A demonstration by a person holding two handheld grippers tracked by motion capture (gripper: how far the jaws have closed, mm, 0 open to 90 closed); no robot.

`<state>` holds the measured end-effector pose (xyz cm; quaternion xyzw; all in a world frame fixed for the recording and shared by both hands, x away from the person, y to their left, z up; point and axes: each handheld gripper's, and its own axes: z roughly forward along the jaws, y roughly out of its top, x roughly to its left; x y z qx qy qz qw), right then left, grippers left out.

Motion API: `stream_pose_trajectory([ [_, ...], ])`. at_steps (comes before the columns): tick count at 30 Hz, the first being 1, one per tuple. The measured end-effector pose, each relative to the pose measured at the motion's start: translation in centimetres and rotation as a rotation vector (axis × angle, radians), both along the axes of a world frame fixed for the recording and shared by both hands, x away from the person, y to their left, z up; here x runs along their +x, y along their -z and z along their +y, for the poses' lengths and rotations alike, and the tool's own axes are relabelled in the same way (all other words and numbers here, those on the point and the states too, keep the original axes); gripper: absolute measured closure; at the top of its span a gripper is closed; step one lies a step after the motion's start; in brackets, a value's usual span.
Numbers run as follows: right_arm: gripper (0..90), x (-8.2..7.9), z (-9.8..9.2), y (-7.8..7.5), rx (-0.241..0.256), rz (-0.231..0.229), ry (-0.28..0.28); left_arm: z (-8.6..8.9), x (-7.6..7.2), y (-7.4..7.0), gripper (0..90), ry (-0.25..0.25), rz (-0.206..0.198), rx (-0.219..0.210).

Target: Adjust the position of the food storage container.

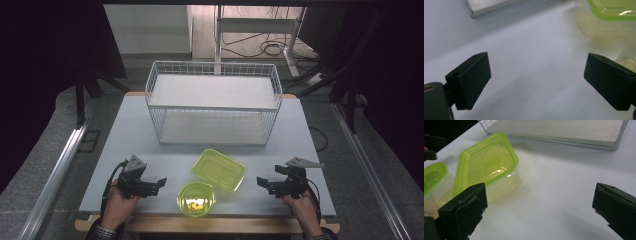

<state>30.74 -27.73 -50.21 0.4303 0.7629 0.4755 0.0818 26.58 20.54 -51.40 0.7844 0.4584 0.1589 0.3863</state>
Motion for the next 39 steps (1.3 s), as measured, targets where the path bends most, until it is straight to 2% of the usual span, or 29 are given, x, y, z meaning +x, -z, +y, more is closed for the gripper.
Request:
stream_pose_trajectory([
  [3,0.0,0.0,0.2,0.3,-0.031,0.001,0.01,-0.1,0.0,-0.1,4.7,0.0,0.0,-0.006],
  [4,0.0,0.0,0.3,0.3,-0.059,-0.008,0.008,-0.2,-0.1,-0.2,4.7,0.004,-0.002,-0.021],
  [5,0.0,0.0,0.3,0.3,-0.059,-0.008,0.008,-0.2,-0.1,-0.2,4.9,0.004,-0.002,-0.021],
  [6,0.0,-0.1,0.5,0.2,-0.088,-0.02,0.002,-0.2,-0.2,-0.3,6.2,0.01,-0.004,-0.022],
  [11,0.0,-0.2,0.6,0.2,-0.095,-0.027,0.003,-0.6,-0.4,-0.7,13.1,0.042,-0.022,-0.026],
  [12,0.0,-0.2,0.6,0.2,-0.097,-0.028,0.002,-0.9,-0.7,-1.1,15.3,0.059,-0.041,-0.033],
  [15,0.0,-0.2,0.7,0.2,-0.101,-0.027,0.002,-1.1,-0.9,-1.5,24.8,0.078,-0.052,-0.039],
  [16,0.0,-0.2,0.8,0.2,-0.106,-0.028,0.002,-1.4,-1.3,-2.1,30.9,0.11,-0.064,-0.053],
  [19,0.6,-0.3,1.0,0.2,-0.12,-0.036,0.0,-2.3,-1.9,-3.0,44.9,0.162,-0.075,-0.08],
  [22,1.8,-0.3,1.1,0.1,-0.13,-0.046,0.001,-3.7,-2.5,-3.7,58.7,0.22,-0.08,-0.082],
  [23,1.8,-0.3,1.1,0.1,-0.13,-0.046,0.001,-3.7,-2.5,-3.7,62.3,0.22,-0.08,-0.082],
  [24,2.3,-0.4,1.2,0.1,-0.138,-0.051,0.003,-4.8,-2.9,-4.0,66.4,0.257,-0.077,-0.084],
  [25,2.3,-0.4,1.2,0.1,-0.138,-0.051,0.003,-4.8,-2.9,-4.0,69.8,0.257,-0.077,-0.084],
  [28,2.8,-0.4,1.2,0.1,-0.144,-0.06,0.007,-6.8,-3.7,-4.4,77.1,0.328,-0.08,-0.075],
  [30,3.4,-0.5,1.2,0.0,-0.15,-0.068,0.012,-8.0,-4.1,-4.6,86.5,0.37,-0.084,-0.076],
  [32,3.6,-0.5,1.2,0.0,-0.152,-0.068,0.014,-8.6,-4.4,-4.7,89.9,0.388,-0.087,-0.077],
  [33,4.0,-0.5,1.2,0.0,-0.16,-0.072,0.017,-9.4,-4.7,-4.8,90.0,0.413,-0.089,-0.078],
  [37,4.7,-0.6,1.3,-0.1,-0.167,-0.082,0.016,-10.9,-5.2,-4.7,90.0,0.46,-0.084,-0.103],
  [39,4.9,-0.6,1.4,-0.1,-0.172,-0.079,0.016,-11.2,-5.4,-4.7,90.0,0.468,-0.084,-0.105],
])
